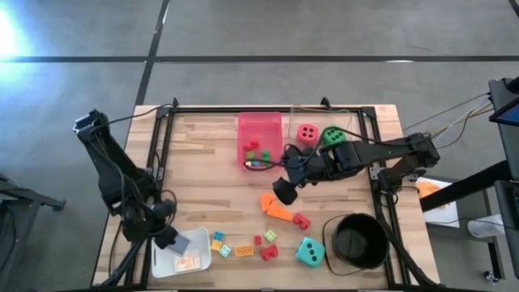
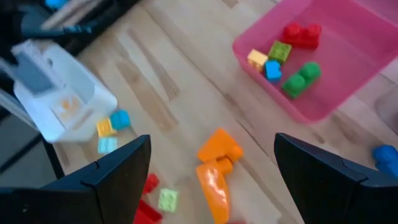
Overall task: Pick & Place Toys
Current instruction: Put the blue deck of cards into the white bin
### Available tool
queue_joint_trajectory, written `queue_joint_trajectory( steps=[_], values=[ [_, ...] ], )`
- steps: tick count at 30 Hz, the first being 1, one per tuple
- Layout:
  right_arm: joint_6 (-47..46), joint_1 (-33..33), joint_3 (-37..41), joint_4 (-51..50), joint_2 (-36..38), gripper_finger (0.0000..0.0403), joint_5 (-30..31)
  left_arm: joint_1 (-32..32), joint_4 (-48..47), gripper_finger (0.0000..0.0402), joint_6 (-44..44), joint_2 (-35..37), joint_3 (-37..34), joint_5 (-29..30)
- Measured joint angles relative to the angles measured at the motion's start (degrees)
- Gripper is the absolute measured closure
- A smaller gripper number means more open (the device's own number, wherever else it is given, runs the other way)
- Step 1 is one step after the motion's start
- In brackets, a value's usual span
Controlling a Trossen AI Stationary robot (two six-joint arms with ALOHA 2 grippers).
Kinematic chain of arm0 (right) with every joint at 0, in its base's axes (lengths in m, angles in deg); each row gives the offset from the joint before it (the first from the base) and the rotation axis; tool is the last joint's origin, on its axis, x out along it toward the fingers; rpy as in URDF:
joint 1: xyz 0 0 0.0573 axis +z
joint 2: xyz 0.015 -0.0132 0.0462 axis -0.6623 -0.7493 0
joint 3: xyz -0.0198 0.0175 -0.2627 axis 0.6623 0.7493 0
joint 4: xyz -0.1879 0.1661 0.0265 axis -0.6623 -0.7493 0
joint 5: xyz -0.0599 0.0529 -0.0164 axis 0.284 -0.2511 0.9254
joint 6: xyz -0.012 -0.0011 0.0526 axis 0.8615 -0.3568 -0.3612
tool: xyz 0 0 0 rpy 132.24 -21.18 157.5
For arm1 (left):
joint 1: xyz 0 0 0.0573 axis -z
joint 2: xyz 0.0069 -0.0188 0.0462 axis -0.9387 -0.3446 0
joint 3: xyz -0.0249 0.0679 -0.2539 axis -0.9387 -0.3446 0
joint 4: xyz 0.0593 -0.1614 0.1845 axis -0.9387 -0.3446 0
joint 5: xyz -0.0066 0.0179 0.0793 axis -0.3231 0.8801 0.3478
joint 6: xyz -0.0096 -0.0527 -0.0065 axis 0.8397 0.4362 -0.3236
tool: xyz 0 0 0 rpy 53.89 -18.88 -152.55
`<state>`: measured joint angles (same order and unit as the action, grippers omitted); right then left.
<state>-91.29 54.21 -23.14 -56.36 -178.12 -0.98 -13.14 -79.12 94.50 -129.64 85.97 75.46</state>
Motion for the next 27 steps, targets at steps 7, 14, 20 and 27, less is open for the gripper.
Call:
queue_joint_trajectory(
  steps=[7, 14, 20, 27],
  values=[
    [1.10, 2.42, 0.00, -1.06, 0.00, 0.0074, -0.06, -0.01, 2.02, 0.0335, 3.95, -5.86, -0.55, 0.50],
    [0.09, 3.56, 0.00, -0.95, 0.00, 0.0074, -0.03, -0.01, 10.08, 0.0335, 1.54, -12.01, -0.49, 2.51],
    [-1.74, 4.29, 0.00, -0.90, 0.00, 0.0074, 0.35, 0.09, 11.92, 0.0335, 1.78, -16.95, -0.49, 1.25],
    [-3.79, 5.16, 0.01, -0.76, -0.02, 0.0074, 2.88, 0.49, 15.30, 0.0335, 1.85, -19.70, -0.49, 1.25]
  ],
)
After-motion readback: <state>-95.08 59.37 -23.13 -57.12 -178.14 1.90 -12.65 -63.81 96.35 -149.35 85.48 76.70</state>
